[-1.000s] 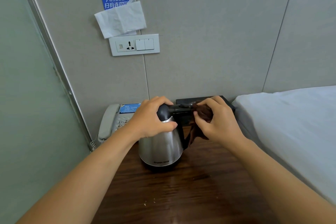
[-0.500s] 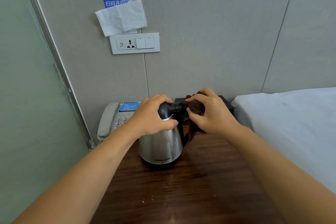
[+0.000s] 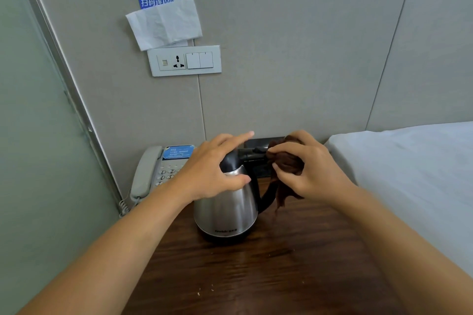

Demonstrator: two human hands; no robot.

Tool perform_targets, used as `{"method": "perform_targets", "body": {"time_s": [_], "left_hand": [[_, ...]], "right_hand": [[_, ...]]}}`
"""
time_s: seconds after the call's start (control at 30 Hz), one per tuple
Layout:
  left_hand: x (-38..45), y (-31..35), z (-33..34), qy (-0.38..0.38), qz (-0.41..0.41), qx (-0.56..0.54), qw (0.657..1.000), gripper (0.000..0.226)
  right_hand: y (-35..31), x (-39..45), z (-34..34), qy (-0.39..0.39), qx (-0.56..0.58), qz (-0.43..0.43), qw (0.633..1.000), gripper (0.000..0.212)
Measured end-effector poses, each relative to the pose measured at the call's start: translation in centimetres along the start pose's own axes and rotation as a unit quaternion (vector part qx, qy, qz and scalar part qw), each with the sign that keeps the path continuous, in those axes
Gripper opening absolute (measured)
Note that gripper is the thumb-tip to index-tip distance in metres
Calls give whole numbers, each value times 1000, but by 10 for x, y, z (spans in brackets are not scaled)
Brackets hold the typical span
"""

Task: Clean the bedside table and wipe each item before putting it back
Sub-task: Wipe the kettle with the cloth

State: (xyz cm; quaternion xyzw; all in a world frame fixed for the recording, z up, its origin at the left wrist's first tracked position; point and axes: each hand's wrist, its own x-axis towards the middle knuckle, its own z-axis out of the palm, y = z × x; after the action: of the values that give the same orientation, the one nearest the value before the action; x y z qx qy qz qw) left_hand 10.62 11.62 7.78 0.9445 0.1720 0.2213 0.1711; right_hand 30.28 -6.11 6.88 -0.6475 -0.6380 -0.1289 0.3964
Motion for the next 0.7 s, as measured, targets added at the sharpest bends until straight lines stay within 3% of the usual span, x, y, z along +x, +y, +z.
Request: {"method": "perform_targets", "body": {"time_s": [0.13, 0.4, 0.7], "left_hand": [[-2, 2, 0, -1, 75, 93, 993, 67], [-2, 0, 5, 38, 67, 36, 996, 62], [-2, -1, 6, 35, 63, 27, 997, 62]], "right_hand": [[2, -1, 1, 12, 41, 11, 999, 33], [5, 0, 3, 26, 64, 32, 997, 32], [2, 10, 4, -24, -14, -46, 999, 37]]}}
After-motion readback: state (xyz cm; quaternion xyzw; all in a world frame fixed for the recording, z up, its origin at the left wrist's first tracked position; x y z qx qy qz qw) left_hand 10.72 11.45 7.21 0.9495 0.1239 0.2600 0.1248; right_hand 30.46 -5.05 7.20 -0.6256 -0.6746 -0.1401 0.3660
